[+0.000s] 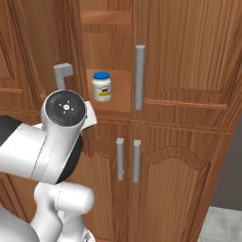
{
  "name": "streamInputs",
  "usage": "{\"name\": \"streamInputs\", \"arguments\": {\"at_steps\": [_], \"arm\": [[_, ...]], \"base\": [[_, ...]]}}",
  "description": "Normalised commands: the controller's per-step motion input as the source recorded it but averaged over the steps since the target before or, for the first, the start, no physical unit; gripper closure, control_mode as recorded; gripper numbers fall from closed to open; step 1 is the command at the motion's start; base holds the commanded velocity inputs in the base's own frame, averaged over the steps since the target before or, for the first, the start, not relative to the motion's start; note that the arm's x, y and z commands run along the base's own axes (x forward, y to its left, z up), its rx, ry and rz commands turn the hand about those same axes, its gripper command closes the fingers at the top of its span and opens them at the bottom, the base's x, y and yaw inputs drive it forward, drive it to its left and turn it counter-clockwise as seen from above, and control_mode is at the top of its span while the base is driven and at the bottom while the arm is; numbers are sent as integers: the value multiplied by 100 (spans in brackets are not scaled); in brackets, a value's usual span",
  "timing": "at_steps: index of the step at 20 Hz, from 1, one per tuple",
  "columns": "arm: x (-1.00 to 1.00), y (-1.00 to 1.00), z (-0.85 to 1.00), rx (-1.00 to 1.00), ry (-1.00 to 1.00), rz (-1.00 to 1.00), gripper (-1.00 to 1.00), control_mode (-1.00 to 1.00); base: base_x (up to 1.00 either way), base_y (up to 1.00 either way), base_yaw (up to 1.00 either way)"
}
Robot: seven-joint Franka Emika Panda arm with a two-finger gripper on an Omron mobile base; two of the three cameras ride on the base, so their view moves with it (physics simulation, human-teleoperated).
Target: Open the cabinet. Place the bowl and condiment on the counter. Then place the lime and garlic on the cutting board.
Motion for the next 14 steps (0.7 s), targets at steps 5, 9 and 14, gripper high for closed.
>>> {"name": "streamInputs", "arguments": {"at_steps": [5,9,14], "arm": [[-89,-4,91,1,0,1,100,-100],[-40,-62,94,15,1,3,-100,-100],[12,-93,29,28,13,6,-100,-100]], "base": [[0,0,0],[0,0,0],[0,0,0]]}}
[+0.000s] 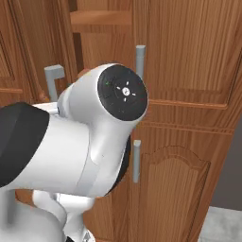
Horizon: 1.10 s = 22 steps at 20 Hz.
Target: Open the cabinet. Place the bowl and condiment on the counter. Then place the lime and garlic on the cutting board.
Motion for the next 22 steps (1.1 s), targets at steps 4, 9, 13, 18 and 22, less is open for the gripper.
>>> {"name": "streamInputs", "arguments": {"at_steps": [4,9,13,18,22], "arm": [[80,-83,0,38,28,12,-100,-100],[97,-9,-16,48,29,16,-100,-100],[100,21,-63,49,16,3,-100,-100],[100,3,-55,46,10,-6,-100,-100],[84,19,-31,24,11,-16,-100,-100]], "base": [[0,0,0],[0,0,0],[0,0,0],[0,0,0],[0,0,0]]}}
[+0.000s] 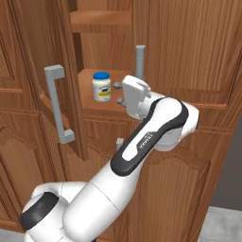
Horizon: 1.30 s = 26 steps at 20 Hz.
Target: Open the cabinet. Place the bowl and condiment on the counter. Then place the lime and garlic on the cutting board.
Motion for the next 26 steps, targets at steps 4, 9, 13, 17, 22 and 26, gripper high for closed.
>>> {"name": "streamInputs", "arguments": {"at_steps": [4,9,13,17,22,26], "arm": [[11,44,-3,1,11,-4,-100,-100],[-85,59,7,0,-7,13,-100,-100],[-100,89,0,-5,-19,19,-100,-100],[-100,100,0,-15,-19,19,-100,-100],[-100,100,0,-19,-18,16,-100,-100],[-53,100,-9,-25,-4,-5,-100,-100]], "base": [[0,0,0],[0,0,0],[0,0,0],[0,0,0],[0,0,0],[0,0,0]]}}
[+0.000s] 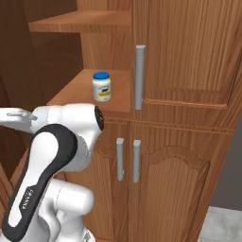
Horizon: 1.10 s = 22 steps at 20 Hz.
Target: Open the cabinet. Place the bowl and condiment on the counter. Then place the lime and garlic on the cutting board.
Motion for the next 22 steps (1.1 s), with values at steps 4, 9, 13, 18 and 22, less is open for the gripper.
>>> {"name": "streamInputs", "arguments": {"at_steps": [4,9,13,18,22], "arm": [[0,100,-1,-31,3,-25,-100,-100],[10,80,0,-26,11,-20,-100,-100],[6,-58,-7,-3,1,-10,-100,-100],[2,-100,-1,-23,-2,-8,-100,-100],[14,-89,2,-36,-17,-26,-100,-100]], "base": [[0,0,0],[0,0,0],[0,0,0],[0,0,0],[0,0,0]]}}
